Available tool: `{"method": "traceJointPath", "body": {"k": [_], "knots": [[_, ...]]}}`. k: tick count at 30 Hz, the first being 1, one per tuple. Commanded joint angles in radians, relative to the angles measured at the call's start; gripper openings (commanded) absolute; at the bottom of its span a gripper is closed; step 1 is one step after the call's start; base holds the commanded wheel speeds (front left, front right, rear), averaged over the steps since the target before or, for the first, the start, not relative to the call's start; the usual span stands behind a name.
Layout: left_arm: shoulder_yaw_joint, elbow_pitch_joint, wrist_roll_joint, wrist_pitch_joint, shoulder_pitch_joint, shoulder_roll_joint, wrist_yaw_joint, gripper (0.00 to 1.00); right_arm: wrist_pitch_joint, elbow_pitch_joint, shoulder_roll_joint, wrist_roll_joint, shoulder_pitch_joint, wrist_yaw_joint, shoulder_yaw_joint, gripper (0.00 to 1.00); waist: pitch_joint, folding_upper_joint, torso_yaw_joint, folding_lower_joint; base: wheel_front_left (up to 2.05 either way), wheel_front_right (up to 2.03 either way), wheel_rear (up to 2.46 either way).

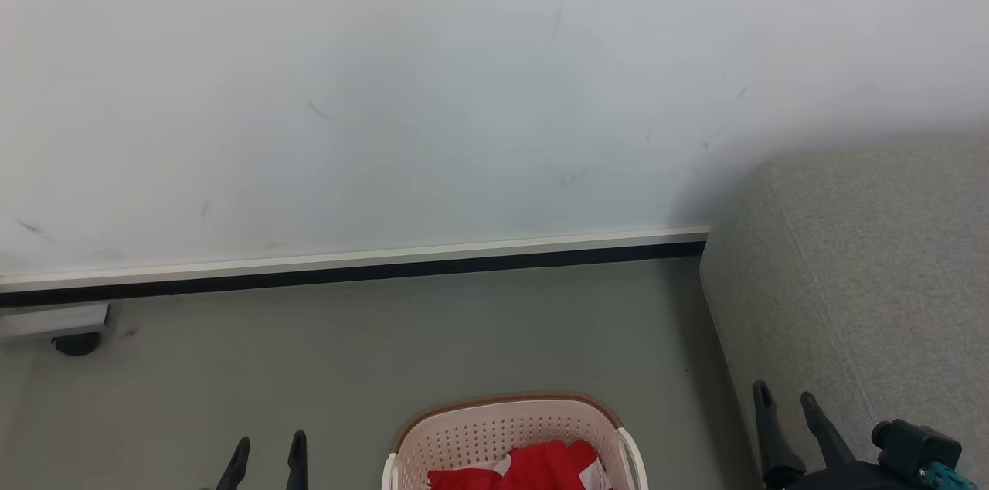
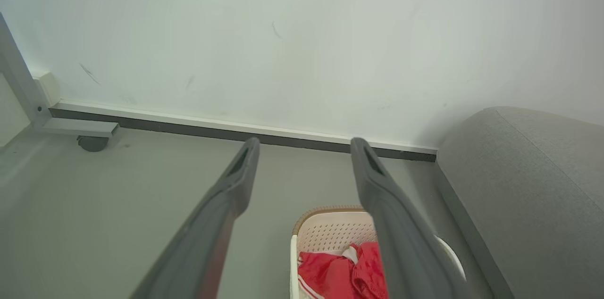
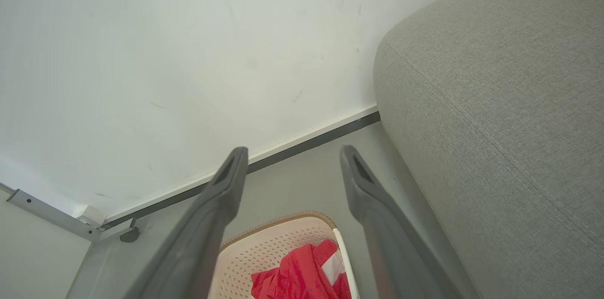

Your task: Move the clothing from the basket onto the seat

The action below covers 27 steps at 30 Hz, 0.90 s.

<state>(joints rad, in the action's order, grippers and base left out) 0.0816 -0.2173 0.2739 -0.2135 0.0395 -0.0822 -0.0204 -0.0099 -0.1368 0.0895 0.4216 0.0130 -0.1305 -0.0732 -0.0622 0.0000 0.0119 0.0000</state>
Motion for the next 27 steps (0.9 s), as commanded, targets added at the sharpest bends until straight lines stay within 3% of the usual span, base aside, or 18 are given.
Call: {"method": "traceJointPath", "body": {"k": [1,21,27], "knots": [[0.001,0.012,-0.019,-0.011,-0.008,-0.005,-0.006,1.00,-0.001,0.010,-0.002,-0.024,0.009,0.000,0.003,1.00,-0.001,0.0000,0.000,0.0000,0.00,0.00,0.00],[0.010,0.019,-0.191,-0.044,-0.035,-0.019,-0.034,1.00,0.021,0.024,-0.033,-0.304,0.018,0.000,0.042,1.00,-0.013,0.0000,-0.005,0.0000,0.00,0.00,0.00],[-0.003,0.015,-0.199,-0.053,-0.041,-0.016,-0.041,1.00,0.024,0.029,-0.040,-0.350,0.021,0.000,0.044,1.00,-0.017,0.0000,-0.007,0.0000,0.00,0.00,0.00]]}}
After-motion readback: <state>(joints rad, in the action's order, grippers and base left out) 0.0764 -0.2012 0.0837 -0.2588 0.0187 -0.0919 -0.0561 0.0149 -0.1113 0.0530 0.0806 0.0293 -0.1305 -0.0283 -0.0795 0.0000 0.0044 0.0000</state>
